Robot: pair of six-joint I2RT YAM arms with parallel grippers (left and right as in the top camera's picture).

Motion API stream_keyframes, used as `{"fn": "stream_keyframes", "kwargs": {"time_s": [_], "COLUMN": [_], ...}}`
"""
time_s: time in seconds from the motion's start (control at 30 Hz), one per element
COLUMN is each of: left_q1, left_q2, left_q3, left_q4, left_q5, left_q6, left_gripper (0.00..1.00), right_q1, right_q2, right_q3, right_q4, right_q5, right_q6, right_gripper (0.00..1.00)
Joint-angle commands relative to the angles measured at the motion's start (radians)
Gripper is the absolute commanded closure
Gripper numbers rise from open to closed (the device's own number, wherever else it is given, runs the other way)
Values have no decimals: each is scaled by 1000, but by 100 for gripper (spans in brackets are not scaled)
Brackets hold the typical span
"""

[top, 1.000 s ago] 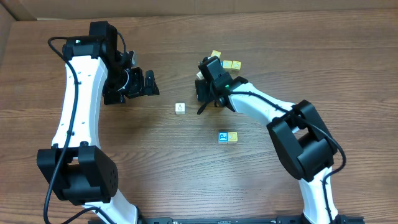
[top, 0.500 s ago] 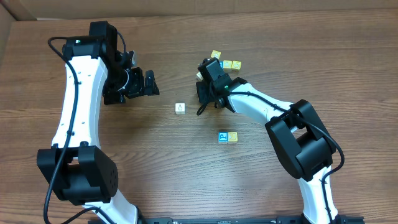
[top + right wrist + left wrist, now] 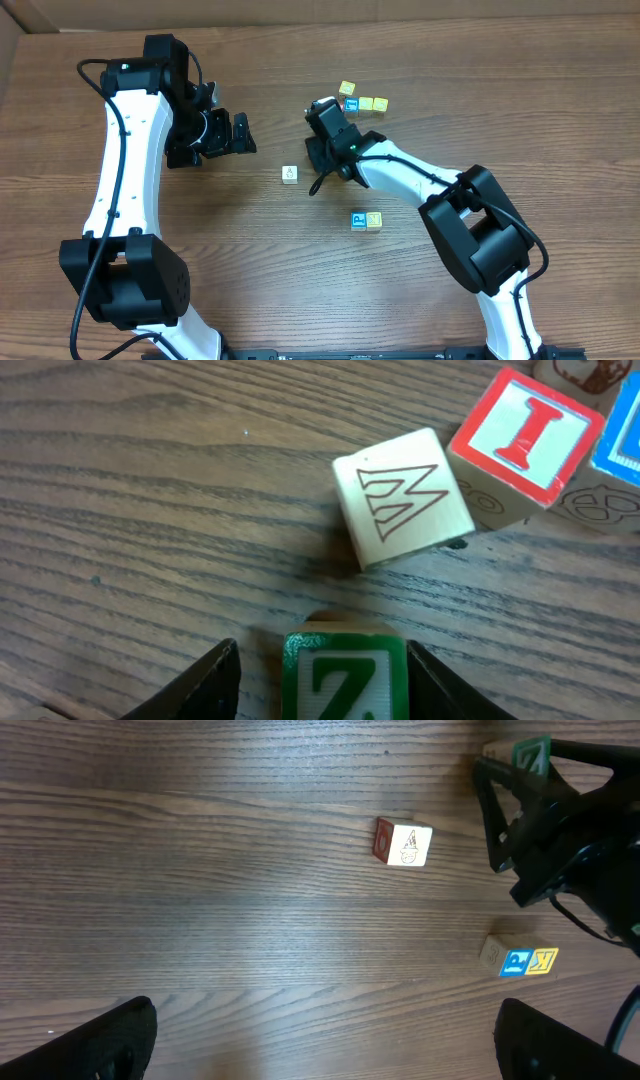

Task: Flip 5 blocks

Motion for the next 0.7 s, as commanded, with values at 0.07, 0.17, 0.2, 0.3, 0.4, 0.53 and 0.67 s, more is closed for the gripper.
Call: {"fn": "stream_keyframes", "kwargs": {"time_s": [0.07,0.17,0.2,0.3,0.4,0.53,0.67], "left_q1": [-6,-6,-6,-6,-6,-6,-6], "left_q2": [13,13,13,13,13,13,13], "left_q3": [26,26,26,26,25,26,26], "left_q4": [1,1,1,1,1,1,1], "left_q5": [-2,-2,-2,-2,-2,-2,-2], "left_q6": [4,4,4,4,4,4,4], "left_gripper": [0,0,0,0,0,0,0], "right_q1": [2,2,2,2,2,2,2], "right_q2": [-51,-51,-51,-51,-52,-53,-65], "right_q3": [3,3,3,9,9,9,9], "right_q4": [18,27,31,29,28,25,21], "right_q5": [61,61,61,61,60,60,60], "right_q6": [-23,-23,-23,-22,-22,-22,-22], "right_gripper": [48,49,49,49,52,53,53]}}
